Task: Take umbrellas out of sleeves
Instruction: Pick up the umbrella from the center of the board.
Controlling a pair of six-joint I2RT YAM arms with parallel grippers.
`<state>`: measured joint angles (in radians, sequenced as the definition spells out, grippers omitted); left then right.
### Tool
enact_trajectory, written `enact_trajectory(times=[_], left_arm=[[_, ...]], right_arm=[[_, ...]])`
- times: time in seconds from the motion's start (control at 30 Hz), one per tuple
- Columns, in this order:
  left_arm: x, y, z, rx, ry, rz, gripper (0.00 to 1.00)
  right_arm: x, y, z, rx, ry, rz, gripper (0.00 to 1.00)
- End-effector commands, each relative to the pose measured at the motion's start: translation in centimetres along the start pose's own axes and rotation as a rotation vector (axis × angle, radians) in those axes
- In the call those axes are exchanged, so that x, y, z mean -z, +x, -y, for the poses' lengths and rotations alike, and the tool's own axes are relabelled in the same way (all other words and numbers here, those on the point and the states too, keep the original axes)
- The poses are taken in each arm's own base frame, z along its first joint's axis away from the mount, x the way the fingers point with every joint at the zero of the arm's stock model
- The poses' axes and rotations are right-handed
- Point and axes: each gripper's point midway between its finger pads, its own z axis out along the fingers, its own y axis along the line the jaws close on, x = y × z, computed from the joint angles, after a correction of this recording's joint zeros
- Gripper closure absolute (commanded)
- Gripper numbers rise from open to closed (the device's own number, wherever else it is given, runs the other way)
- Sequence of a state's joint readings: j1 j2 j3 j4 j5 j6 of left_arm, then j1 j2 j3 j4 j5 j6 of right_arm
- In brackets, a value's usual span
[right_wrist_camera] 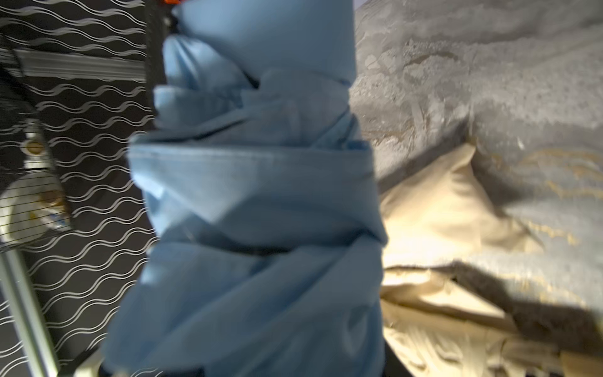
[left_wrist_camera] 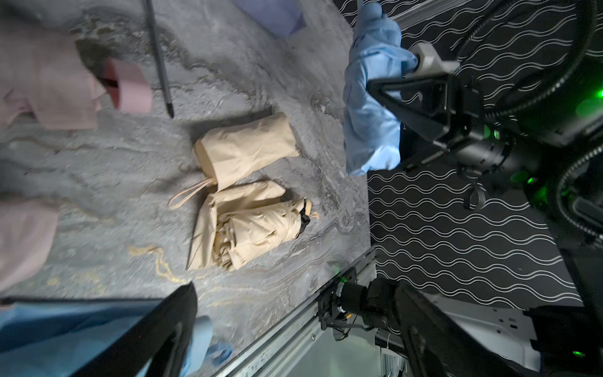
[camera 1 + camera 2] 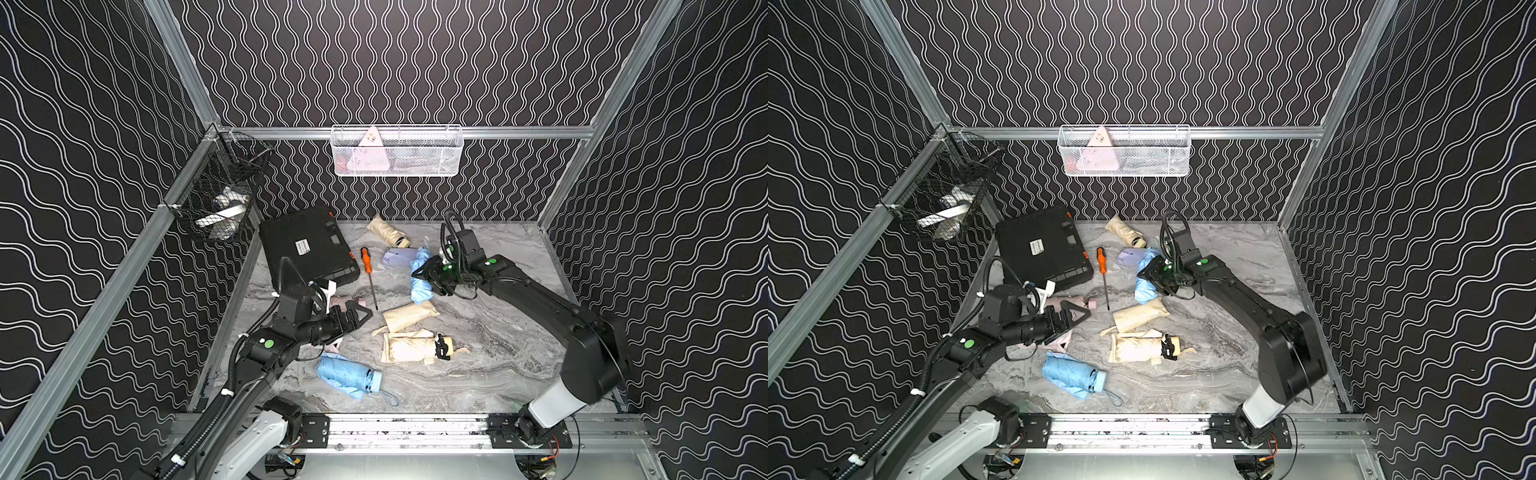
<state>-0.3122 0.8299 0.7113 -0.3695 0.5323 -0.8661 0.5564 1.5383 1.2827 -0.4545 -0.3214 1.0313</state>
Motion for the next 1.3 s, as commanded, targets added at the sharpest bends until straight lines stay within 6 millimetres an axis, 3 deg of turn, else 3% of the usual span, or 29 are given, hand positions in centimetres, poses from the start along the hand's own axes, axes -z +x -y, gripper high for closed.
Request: enact_trajectory(times=[0.0,0.17,0.47,1.27], left_arm=[[-0.2,-2.2,5.0,-0.083,0.197,0.084,0.01],[-1.8,-1.1,7.9,-0.18,0.244,0.065,0.01],[-3.7,0.7,9.9,-0.242,0.285,0.069,0.01],[-8.4,2.6,13.2,-0.281,0.34,0.047,0.01]], right_arm=[[2.1,0.4,-1.1,-0.061,-0.018,0.071,0.59],[3.8,2.3,-1.5,-0.081,-0.028,0.059,0.58],[5.2,5.1,-1.9,-0.071,-0.019,0.055,0.57],[7.0,6.7,-3.5,-0.05,-0.115,0.008,0.57]])
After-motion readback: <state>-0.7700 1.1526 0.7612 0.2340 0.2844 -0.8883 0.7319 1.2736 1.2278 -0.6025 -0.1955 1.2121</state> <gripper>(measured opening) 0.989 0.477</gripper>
